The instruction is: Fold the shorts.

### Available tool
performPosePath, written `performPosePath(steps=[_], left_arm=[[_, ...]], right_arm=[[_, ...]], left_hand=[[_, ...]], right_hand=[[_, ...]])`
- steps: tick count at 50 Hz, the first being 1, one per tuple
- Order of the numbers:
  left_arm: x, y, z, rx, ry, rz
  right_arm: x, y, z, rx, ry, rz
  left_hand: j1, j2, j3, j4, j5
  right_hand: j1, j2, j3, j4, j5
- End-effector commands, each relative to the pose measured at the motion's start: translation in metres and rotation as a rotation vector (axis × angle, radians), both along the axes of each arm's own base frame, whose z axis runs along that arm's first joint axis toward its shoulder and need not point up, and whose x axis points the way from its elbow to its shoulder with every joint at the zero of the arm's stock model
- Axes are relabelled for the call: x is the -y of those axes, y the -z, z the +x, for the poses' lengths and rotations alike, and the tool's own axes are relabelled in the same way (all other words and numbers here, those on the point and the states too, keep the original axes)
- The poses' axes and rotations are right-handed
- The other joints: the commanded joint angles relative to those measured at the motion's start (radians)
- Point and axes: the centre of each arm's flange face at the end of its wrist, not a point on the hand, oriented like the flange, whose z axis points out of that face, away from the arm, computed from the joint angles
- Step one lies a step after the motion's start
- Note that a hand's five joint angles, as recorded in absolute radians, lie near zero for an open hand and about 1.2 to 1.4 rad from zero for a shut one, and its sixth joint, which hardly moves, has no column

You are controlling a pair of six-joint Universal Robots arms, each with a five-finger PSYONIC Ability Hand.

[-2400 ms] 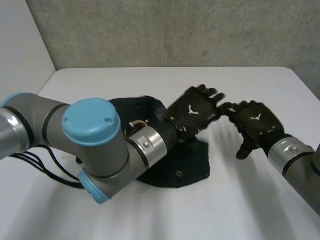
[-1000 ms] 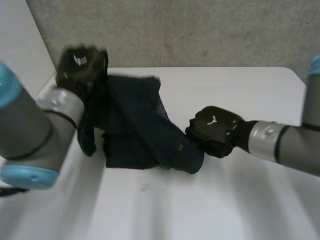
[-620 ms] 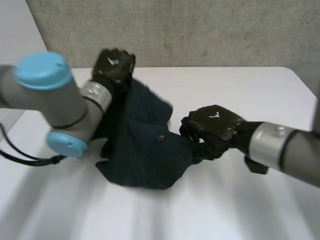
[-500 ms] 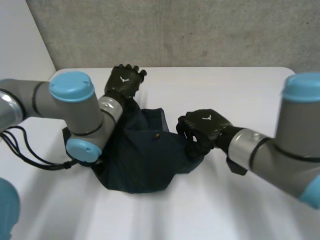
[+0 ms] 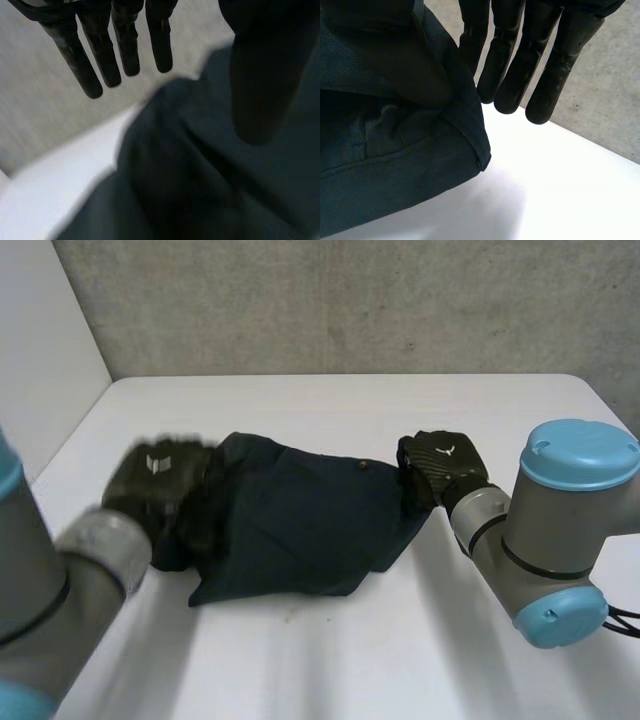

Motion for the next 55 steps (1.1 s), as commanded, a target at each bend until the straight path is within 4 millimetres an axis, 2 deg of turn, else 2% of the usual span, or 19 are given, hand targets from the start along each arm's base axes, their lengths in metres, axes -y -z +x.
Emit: performPosePath(steps=[1,3,8,16,24,31,34,35,36,38,39,40,43,46,49,50,51,55], left_arm=[[-0.055,0.051,0.004,0.053,0.116,0.254],[-0.058,0.058,0.0,0.039,0.13,0.275],[-0.044,0.076,-0.01,0.009,0.121,0.27],[-0.015,0.087,-0.02,-0.001,0.057,0.193],[0.006,0.102,-0.035,0.0,0.061,0.174],[0.027,0.106,-0.048,0.012,0.076,0.104],[0.034,0.108,-0.052,0.026,0.081,0.075],[0.037,0.109,-0.054,0.039,0.086,0.06],[0.038,0.109,-0.055,0.049,0.09,0.053],[0.042,0.108,-0.055,0.061,0.092,0.038],[0.044,0.107,-0.055,0.072,0.094,0.027],[0.044,0.108,-0.055,0.08,0.096,0.025],[0.046,0.107,-0.055,0.091,0.097,0.018],[0.047,0.106,-0.053,0.091,0.094,0.02],[0.047,0.098,-0.052,0.083,0.091,0.01],[0.046,0.094,-0.052,0.08,0.091,0.002],[0.044,0.079,-0.05,0.071,0.09,-0.023],[0.036,0.044,-0.044,0.049,0.092,-0.06]], right_arm=[[0.003,0.003,0.002,0.022,0.003,0.013],[0.004,0.005,0.003,0.018,0.0,0.018],[0.003,0.009,0.003,0.009,-0.005,0.031],[-0.003,0.009,0.004,0.004,-0.024,0.035],[-0.005,0.01,0.007,0.0,-0.062,0.043],[-0.01,0.014,0.013,-0.027,-0.111,0.042],[-0.01,0.014,0.014,-0.053,-0.126,0.024],[-0.01,0.014,0.014,-0.069,-0.131,0.013],[-0.01,0.013,0.014,-0.072,-0.134,0.007],[-0.01,0.011,0.014,-0.078,-0.136,0.002],[-0.011,0.009,0.013,-0.081,-0.138,0.01],[-0.011,0.008,0.012,-0.083,-0.141,0.017],[-0.015,0.003,0.011,-0.097,-0.161,0.068],[-0.018,0.0,0.008,-0.115,-0.199,0.148],[-0.013,-0.004,-0.001,-0.117,-0.205,0.212],[-0.008,-0.006,-0.009,-0.107,-0.199,0.25],[-0.006,-0.007,-0.012,-0.1,-0.195,0.267],[0.004,-0.011,-0.021,-0.038,-0.181,0.323]], left_hand=[[0.286,0.294,0.297,0.295,0.293],[0.263,0.271,0.273,0.271,0.269],[0.169,0.177,0.179,0.177,0.175],[0.172,0.18,0.182,0.18,0.178],[0.14,0.148,0.15,0.148,0.146],[0.154,0.162,0.165,0.163,0.16],[0.233,0.241,0.243,0.241,0.239],[0.373,0.381,0.383,0.381,0.379],[0.45,0.458,0.46,0.458,0.456],[0.673,0.681,0.683,0.681,0.679],[0.938,0.947,0.949,0.947,0.945],[0.967,0.975,0.977,0.975,0.973],[0.967,0.975,0.977,0.976,0.973],[0.967,0.975,0.977,0.976,0.973],[0.967,0.975,0.977,0.976,0.973],[0.967,0.975,0.977,0.976,0.973],[0.967,0.975,0.977,0.976,0.973],[0.967,0.975,0.977,0.976,0.973]], right_hand=[[0.445,0.225,0.217,0.208,0.235],[0.445,0.225,0.217,0.208,0.235],[0.445,0.225,0.217,0.208,0.235],[0.445,0.225,0.217,0.208,0.235],[0.445,0.225,0.217,0.208,0.235],[0.432,0.212,0.204,0.194,0.222],[0.23,0.01,0.002,-0.008,0.02],[0.034,-0.186,-0.194,-0.203,-0.176],[-0.058,-0.278,-0.286,-0.295,-0.268],[-0.184,-0.404,-0.412,-0.422,-0.395],[-0.269,-0.489,-0.497,-0.507,-0.479],[-0.314,-0.534,-0.542,-0.551,-0.524],[-0.498,-0.718,-0.726,-0.736,-0.708],[-0.604,-0.824,-0.832,-0.842,-0.815],[-0.64,-0.86,-0.868,-0.877,-0.85],[-0.649,-0.869,-0.877,-0.886,-0.859],[-0.657,-0.877,-0.886,-0.895,-0.868],[-0.672,-0.892,-0.9,-0.91,-0.883]])
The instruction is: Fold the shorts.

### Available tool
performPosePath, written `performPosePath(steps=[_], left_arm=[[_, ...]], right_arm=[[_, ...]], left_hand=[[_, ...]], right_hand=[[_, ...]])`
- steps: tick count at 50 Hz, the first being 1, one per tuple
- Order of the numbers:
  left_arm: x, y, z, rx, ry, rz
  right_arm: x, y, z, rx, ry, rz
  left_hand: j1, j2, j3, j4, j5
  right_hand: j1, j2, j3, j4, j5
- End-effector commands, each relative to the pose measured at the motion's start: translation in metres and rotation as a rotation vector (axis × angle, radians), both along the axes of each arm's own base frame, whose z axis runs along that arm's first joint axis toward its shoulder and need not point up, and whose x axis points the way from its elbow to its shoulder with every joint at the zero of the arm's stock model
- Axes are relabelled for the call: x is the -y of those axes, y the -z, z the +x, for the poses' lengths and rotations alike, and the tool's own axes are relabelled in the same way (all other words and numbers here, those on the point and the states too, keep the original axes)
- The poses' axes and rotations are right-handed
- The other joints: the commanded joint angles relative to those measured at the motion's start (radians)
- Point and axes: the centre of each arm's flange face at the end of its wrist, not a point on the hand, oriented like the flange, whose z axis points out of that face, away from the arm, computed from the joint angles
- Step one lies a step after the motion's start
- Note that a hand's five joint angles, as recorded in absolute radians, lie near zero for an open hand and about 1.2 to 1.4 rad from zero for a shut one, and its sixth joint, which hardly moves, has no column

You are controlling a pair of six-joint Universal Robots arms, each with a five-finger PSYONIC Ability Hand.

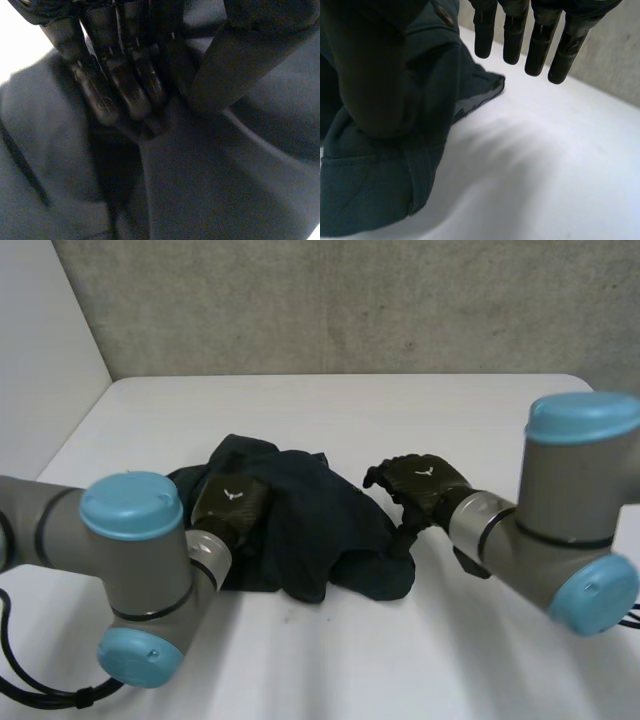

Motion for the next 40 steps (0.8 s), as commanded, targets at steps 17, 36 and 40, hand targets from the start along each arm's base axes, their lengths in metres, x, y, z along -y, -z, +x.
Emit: performPosePath(steps=[17,36,40], left_arm=[[-0.03,-0.104,0.016,0.009,0.059,-0.098],[-0.07,-0.074,0.004,-0.125,0.107,0.056],[-0.08,-0.073,-0.006,-0.251,0.113,0.093]], right_arm=[[0.005,0.021,-0.032,0.253,0.112,0.491],[0.029,0.02,-0.038,0.256,0.204,0.343],[0.023,0.005,-0.04,0.265,0.189,0.291]], left_hand=[[0.243,0.202,0.21,0.188,0.248],[-0.579,-0.619,-0.612,-0.633,-0.573],[-0.597,-0.637,-0.629,-0.651,-0.591]], right_hand=[[0.017,-0.054,-0.012,-0.01,-0.017],[0.111,0.04,0.082,0.084,0.077],[0.099,0.029,0.07,0.073,0.065]])
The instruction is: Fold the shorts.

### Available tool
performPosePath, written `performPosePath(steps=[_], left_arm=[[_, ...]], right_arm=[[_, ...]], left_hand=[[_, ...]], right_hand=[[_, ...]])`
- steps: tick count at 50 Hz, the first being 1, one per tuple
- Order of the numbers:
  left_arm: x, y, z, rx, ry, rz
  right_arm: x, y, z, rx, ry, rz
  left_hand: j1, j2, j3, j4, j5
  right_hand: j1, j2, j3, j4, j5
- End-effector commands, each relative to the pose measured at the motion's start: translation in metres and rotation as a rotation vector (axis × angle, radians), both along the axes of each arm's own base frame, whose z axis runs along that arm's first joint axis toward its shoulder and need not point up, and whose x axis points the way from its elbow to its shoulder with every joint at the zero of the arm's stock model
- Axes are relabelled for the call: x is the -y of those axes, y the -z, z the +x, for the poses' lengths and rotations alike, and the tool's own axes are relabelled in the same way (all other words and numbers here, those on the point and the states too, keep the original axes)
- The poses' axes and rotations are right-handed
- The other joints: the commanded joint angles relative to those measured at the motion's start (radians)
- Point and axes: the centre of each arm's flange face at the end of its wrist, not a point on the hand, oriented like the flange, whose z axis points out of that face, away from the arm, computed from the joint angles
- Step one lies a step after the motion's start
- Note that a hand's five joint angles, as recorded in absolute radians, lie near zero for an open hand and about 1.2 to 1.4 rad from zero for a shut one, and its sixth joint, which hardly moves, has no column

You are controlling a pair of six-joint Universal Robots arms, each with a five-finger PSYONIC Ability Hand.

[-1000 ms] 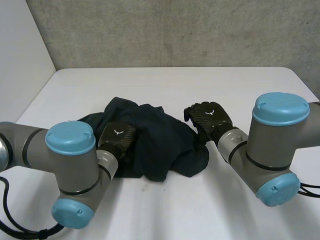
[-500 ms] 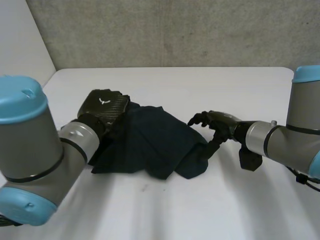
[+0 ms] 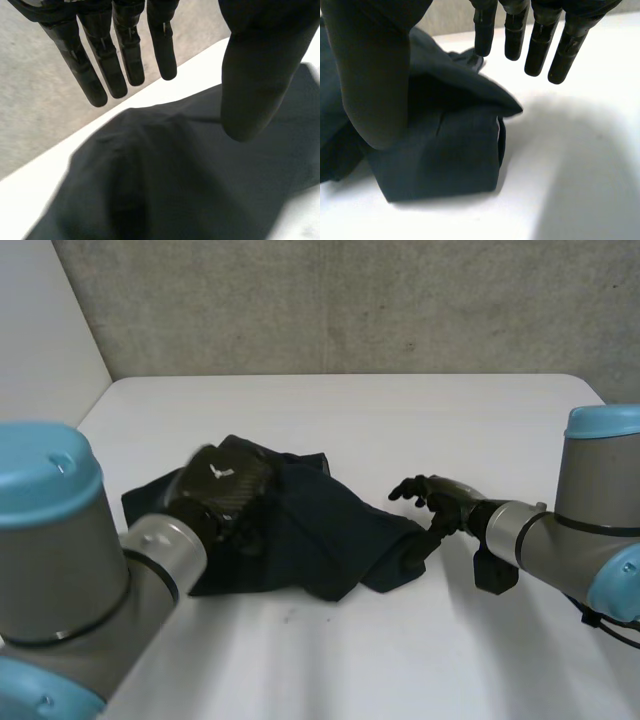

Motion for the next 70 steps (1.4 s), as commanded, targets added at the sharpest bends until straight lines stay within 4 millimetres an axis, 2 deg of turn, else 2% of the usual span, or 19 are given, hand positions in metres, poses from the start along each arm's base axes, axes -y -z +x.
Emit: performPosePath(steps=[1,7,11,14,20,24,31,39,44,49,52,55,60,67,70], left_arm=[[-0.024,0.009,-0.018,-0.2,0.031,0.09],[-0.033,0.018,-0.039,-0.284,0.046,0.103],[-0.048,0.026,-0.057,-0.294,0.085,0.096],[-0.054,0.039,-0.067,-0.288,0.08,0.097],[-0.051,0.063,-0.083,-0.297,0.027,0.074],[-0.054,0.08,-0.095,-0.282,0.014,0.071],[-0.04,0.1,-0.101,-0.262,-0.072,0.051],[-0.025,0.103,-0.1,-0.253,-0.205,-0.035],[-0.015,0.099,-0.087,-0.222,-0.325,-0.09],[-0.002,0.08,-0.068,-0.228,-0.39,-0.117],[-0.001,0.072,-0.063,-0.237,-0.401,-0.125],[-0.002,0.072,-0.06,-0.231,-0.402,-0.122],[-0.001,0.076,-0.057,-0.212,-0.409,-0.119],[-0.002,0.081,-0.053,-0.168,-0.408,-0.12],[-0.001,0.083,-0.051,-0.154,-0.413,-0.119]], right_arm=[[-0.008,-0.026,-0.003,0.013,-0.016,-0.09],[-0.014,-0.03,-0.011,-0.056,-0.032,-0.162],[-0.009,-0.029,-0.027,-0.112,-0.005,-0.191],[-0.006,-0.026,-0.034,-0.139,0.008,-0.199],[-0.004,-0.024,-0.035,-0.145,0.009,-0.206],[-0.004,-0.022,-0.035,-0.144,0.009,-0.208],[-0.007,-0.019,-0.033,-0.145,0.0,-0.206],[-0.006,-0.011,-0.032,-0.143,0.001,-0.222],[-0.004,-0.002,-0.03,-0.144,0.001,-0.194],[-0.006,0.003,-0.02,-0.109,-0.008,-0.16],[-0.006,0.005,-0.013,-0.056,0.011,-0.116],[-0.004,0.009,-0.011,-0.015,0.035,-0.074],[0.0,0.018,-0.008,0.043,0.061,-0.01],[0.001,0.029,0.007,0.076,0.056,0.045],[-0.001,0.03,0.011,0.093,0.056,0.073]], left_hand=[[0.023,0.017,0.012,0.02,0.024],[-0.001,-0.006,-0.012,-0.004,0.001],[-0.021,-0.027,-0.032,-0.025,-0.02],[-0.021,-0.027,-0.032,-0.025,-0.02],[-0.039,-0.044,-0.05,-0.042,-0.037],[-0.165,-0.17,-0.176,-0.168,-0.163],[-0.277,-0.282,-0.288,-0.28,-0.275],[-0.268,-0.273,-0.279,-0.271,-0.266],[-0.245,-0.25,-0.256,-0.248,-0.243],[-0.221,-0.227,-0.232,-0.224,-0.22],[-0.209,-0.215,-0.22,-0.212,-0.208],[-0.209,-0.215,-0.22,-0.212,-0.208],[0.057,0.052,0.046,0.054,0.059],[0.237,0.231,0.226,0.234,0.238],[0.451,0.445,0.44,0.448,0.452]], right_hand=[[0.11,0.064,0.063,0.068,0.054],[0.086,0.041,0.039,0.044,0.03],[0.081,0.035,0.033,0.039,0.024],[0.083,0.038,0.036,0.042,0.027],[0.086,0.041,0.039,0.044,0.03],[0.086,0.041,0.039,0.044,0.03],[0.092,0.047,0.045,0.05,0.036],[0.095,0.05,0.048,0.053,0.039],[0.095,0.05,0.048,0.053,0.039],[0.086,0.041,0.039,0.044,0.03],[0.083,0.038,0.036,0.042,0.027],[0.078,0.032,0.03,0.036,0.021],[0.078,0.032,0.03,0.036,0.021],[0.101,0.055,0.054,0.059,0.045],[0.142,0.096,0.095,0.1,0.086]])
